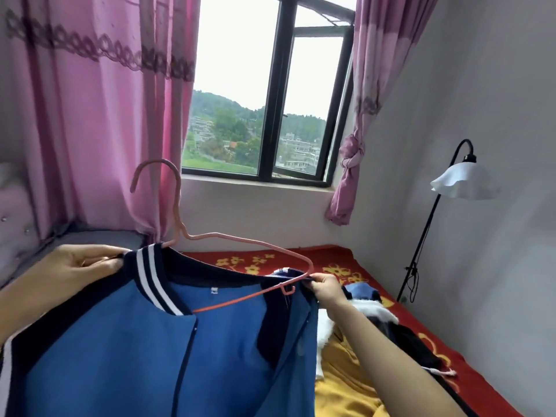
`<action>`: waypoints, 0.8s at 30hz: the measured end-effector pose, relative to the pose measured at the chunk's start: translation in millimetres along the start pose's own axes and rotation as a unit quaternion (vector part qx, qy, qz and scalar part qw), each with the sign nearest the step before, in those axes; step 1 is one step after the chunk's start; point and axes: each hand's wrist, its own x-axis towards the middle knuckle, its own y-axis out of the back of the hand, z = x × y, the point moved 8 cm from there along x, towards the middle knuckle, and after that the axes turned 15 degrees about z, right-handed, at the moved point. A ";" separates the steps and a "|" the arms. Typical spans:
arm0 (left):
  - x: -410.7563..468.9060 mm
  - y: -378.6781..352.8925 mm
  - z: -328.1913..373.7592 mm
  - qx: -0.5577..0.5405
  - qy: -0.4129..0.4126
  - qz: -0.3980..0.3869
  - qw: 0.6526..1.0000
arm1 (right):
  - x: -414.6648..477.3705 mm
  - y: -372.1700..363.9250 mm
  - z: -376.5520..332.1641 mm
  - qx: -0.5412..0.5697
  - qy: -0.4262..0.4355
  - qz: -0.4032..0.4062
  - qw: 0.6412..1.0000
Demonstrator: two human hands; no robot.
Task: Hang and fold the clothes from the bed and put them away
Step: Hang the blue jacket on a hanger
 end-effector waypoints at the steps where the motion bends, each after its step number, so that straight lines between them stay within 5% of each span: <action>1: -6.0 -5.5 6.8 -0.017 -0.004 -0.013 1.000 | 3.8 2.4 -3.2 0.038 -0.019 0.003 0.999; 5: -21.5 -22.0 33.5 0.000 -0.056 -0.011 0.998 | 13.0 21.1 -32.1 0.051 -0.010 0.025 0.998; 9: -29.9 -24.4 58.1 0.124 -0.145 0.077 0.979 | 12.9 38.1 -79.8 -0.124 0.167 0.075 0.975; 11: -31.3 -25.9 64.3 0.168 -0.160 0.117 0.966 | 8.9 42.1 -104.1 -0.306 0.289 0.116 0.900; 14: -36.8 -26.1 78.5 0.199 -0.196 0.168 0.945 | -0.9 35.5 -120.9 -0.533 0.393 0.154 0.733; 17: -49.5 -34.3 93.9 0.208 -0.241 0.158 0.935 | -4.9 35.4 -124.6 -0.602 0.404 0.129 0.676; 19: -56.2 -37.1 100.8 0.223 -0.262 0.169 0.924 | -8.2 37.0 -134.1 -0.590 0.374 0.087 0.710; 22: -64.0 -43.4 115.6 0.268 -0.292 0.191 0.898 | -12.4 39.3 -152.3 -0.382 0.263 0.028 0.885; 24: -65.1 -45.9 125.4 0.312 -0.275 0.184 0.890 | -26.5 31.8 -169.2 -0.241 0.248 0.006 0.938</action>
